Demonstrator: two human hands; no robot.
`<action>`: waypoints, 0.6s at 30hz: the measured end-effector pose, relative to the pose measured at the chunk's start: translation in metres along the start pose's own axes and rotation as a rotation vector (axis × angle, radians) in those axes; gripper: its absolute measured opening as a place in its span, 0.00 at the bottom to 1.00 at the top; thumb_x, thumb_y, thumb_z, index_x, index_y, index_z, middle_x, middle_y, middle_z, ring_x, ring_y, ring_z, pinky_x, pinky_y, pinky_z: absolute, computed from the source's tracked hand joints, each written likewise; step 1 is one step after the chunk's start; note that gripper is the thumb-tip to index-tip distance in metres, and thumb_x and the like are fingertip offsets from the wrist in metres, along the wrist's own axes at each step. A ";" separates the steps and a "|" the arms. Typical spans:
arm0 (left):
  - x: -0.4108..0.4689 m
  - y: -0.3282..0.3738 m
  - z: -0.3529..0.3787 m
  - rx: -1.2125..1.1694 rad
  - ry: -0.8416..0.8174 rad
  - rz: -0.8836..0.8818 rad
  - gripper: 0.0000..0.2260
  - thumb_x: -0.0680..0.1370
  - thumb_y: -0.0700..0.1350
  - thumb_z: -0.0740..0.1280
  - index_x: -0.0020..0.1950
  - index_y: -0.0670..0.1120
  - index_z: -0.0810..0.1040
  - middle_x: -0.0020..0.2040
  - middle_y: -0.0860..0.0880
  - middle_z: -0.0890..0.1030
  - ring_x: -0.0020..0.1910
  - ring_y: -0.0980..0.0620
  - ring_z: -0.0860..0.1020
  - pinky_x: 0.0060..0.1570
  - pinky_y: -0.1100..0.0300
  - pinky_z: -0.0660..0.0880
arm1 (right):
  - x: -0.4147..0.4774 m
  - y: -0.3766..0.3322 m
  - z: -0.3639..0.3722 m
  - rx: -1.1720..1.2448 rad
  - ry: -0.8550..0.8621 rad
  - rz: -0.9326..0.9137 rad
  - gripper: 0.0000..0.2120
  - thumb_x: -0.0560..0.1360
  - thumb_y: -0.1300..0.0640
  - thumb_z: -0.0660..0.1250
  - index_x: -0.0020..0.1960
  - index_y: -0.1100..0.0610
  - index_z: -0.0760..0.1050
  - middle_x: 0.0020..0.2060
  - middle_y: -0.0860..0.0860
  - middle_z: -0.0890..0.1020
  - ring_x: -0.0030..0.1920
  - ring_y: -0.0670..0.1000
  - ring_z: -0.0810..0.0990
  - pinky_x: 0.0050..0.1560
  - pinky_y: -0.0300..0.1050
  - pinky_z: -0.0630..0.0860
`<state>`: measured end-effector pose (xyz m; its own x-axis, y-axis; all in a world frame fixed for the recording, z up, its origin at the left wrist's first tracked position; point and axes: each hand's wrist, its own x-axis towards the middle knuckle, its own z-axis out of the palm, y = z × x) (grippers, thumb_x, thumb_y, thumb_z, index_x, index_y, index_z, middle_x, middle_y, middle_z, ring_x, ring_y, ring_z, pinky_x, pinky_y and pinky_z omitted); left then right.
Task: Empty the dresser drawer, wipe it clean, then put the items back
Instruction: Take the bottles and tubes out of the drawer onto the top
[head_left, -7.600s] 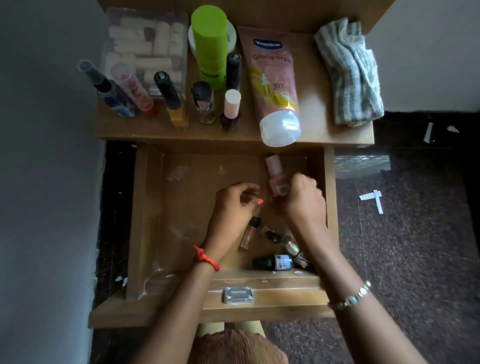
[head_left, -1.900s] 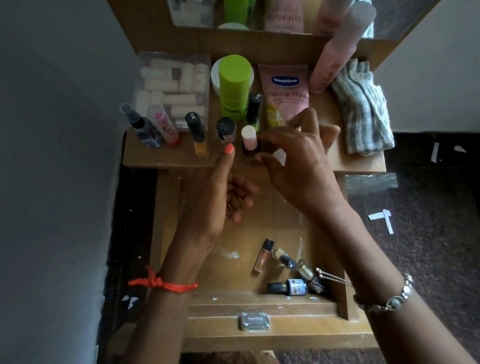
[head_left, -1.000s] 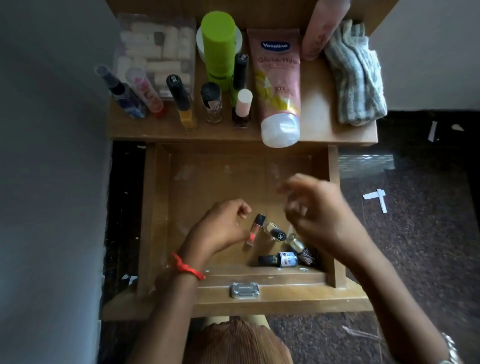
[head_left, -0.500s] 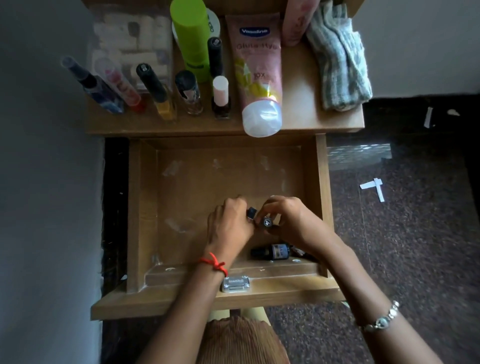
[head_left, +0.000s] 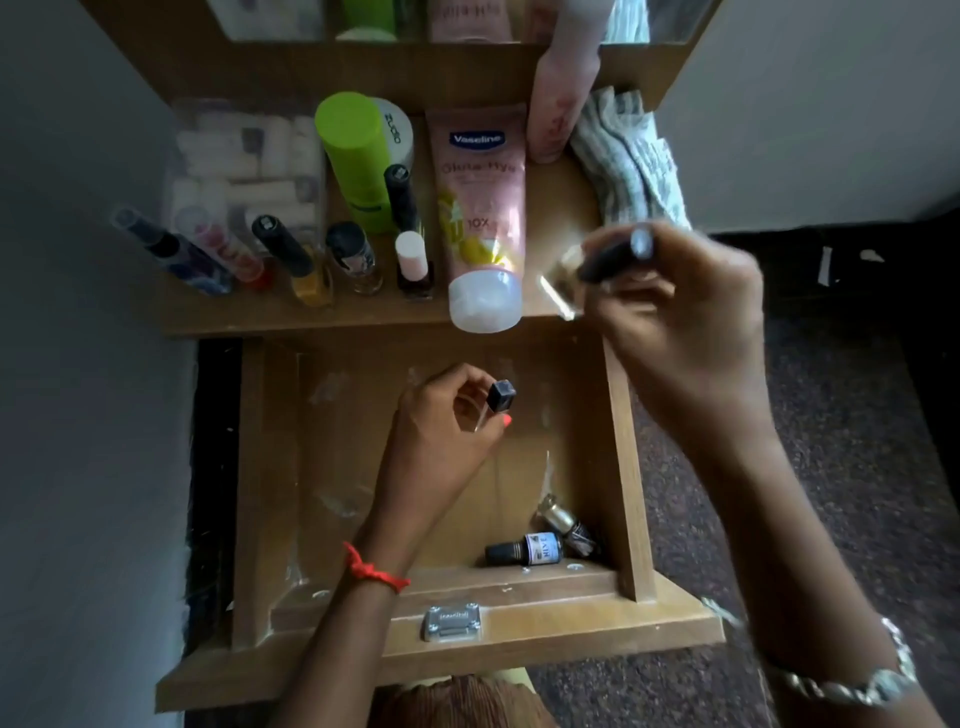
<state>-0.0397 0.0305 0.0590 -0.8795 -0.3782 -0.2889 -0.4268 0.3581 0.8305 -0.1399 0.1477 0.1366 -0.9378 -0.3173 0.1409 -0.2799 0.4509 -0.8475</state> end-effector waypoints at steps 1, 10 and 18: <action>0.001 0.002 0.000 -0.003 -0.001 0.003 0.09 0.68 0.39 0.73 0.42 0.50 0.77 0.35 0.57 0.78 0.40 0.63 0.76 0.38 0.74 0.69 | 0.012 -0.003 0.002 -0.032 0.052 -0.027 0.04 0.68 0.64 0.69 0.43 0.63 0.79 0.38 0.53 0.83 0.39 0.50 0.82 0.42 0.50 0.80; 0.010 0.014 -0.002 -0.119 -0.002 0.009 0.15 0.68 0.38 0.74 0.41 0.57 0.74 0.37 0.64 0.76 0.37 0.74 0.74 0.40 0.79 0.70 | 0.076 -0.003 0.026 -0.282 0.002 -0.109 0.07 0.72 0.68 0.60 0.48 0.67 0.73 0.42 0.59 0.80 0.39 0.54 0.77 0.37 0.45 0.72; 0.010 0.008 -0.001 -0.245 0.033 -0.013 0.17 0.67 0.36 0.74 0.40 0.59 0.76 0.39 0.61 0.80 0.39 0.68 0.77 0.40 0.79 0.71 | 0.083 0.006 0.029 -0.324 -0.050 -0.084 0.11 0.73 0.69 0.56 0.53 0.65 0.72 0.47 0.58 0.79 0.46 0.56 0.78 0.42 0.47 0.73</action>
<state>-0.0519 0.0284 0.0633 -0.8654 -0.4104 -0.2876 -0.3703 0.1371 0.9187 -0.2134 0.0999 0.1282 -0.8997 -0.4016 0.1712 -0.4140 0.6605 -0.6264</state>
